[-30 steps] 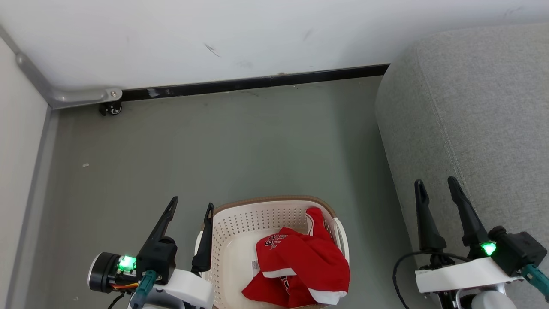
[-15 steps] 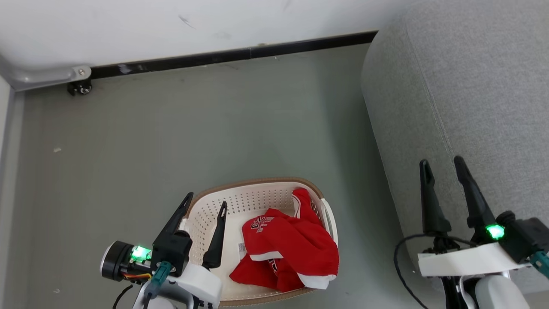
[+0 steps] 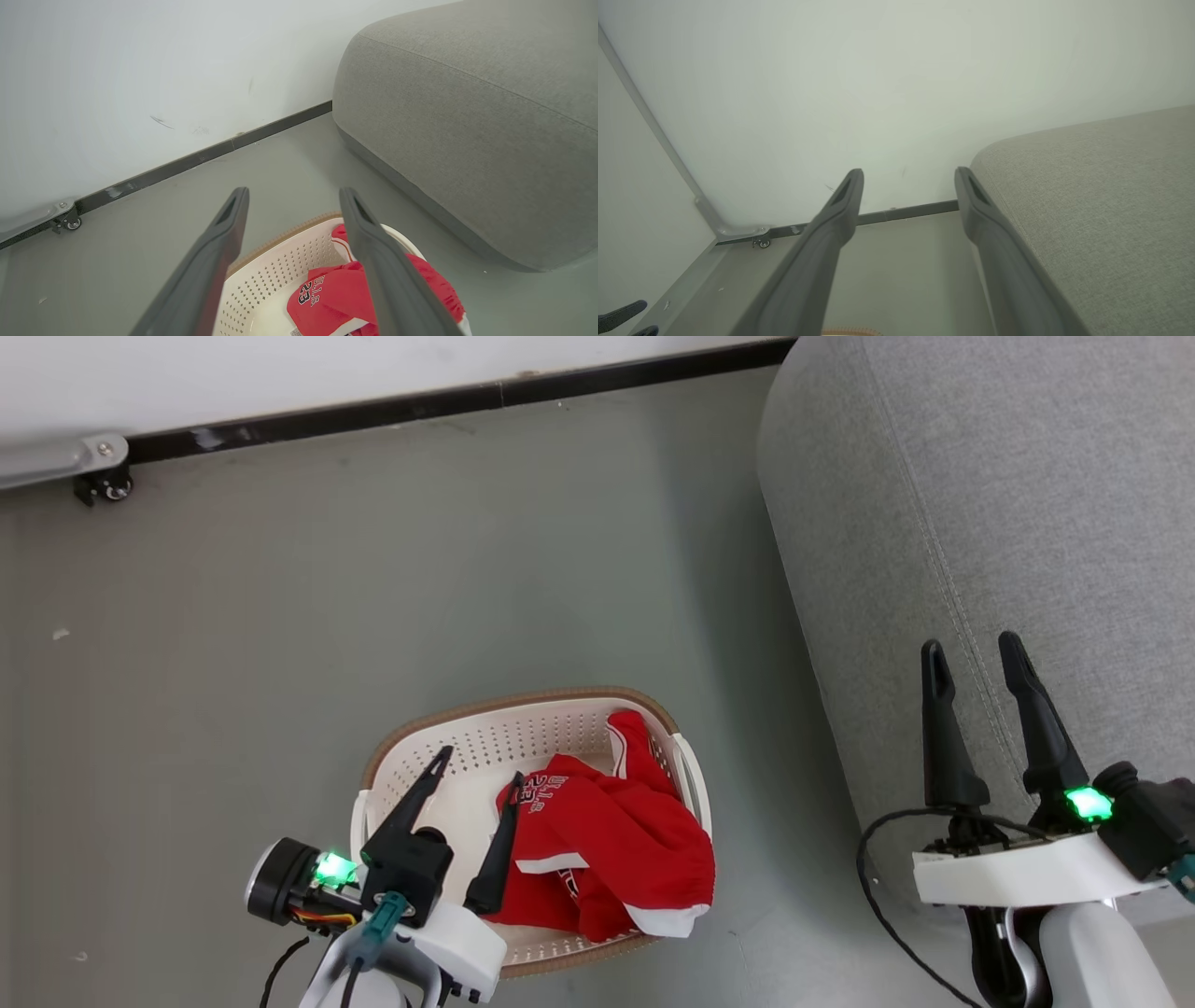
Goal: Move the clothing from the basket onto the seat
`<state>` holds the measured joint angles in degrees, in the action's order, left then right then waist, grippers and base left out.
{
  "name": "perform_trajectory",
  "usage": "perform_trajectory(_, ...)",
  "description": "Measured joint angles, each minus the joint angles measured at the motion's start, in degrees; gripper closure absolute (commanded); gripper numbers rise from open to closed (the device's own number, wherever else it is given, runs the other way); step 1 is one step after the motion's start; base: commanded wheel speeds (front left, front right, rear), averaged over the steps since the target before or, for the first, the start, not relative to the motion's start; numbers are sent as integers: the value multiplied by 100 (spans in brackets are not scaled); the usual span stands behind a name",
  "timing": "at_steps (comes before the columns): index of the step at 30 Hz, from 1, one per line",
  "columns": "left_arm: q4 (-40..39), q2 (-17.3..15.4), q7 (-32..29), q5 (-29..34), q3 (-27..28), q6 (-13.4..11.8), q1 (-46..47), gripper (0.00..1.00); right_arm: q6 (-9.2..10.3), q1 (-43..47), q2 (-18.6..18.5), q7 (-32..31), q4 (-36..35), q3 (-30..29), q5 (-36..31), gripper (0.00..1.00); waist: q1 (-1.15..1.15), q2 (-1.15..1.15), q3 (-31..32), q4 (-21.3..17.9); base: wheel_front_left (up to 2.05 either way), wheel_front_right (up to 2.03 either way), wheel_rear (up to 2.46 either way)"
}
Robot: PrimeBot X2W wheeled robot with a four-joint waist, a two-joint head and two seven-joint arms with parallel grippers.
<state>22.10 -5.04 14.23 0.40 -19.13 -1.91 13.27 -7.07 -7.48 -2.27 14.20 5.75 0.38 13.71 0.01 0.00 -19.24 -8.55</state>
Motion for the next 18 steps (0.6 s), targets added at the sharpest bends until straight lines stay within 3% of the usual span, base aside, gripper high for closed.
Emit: perform_trajectory(18, 559, 10, 0, 387, -641, 321, 329, 0, -1, -348, -2, 1, -218, -190, 149, 0, 0, 0, -585, -269, 0, 0, 0)
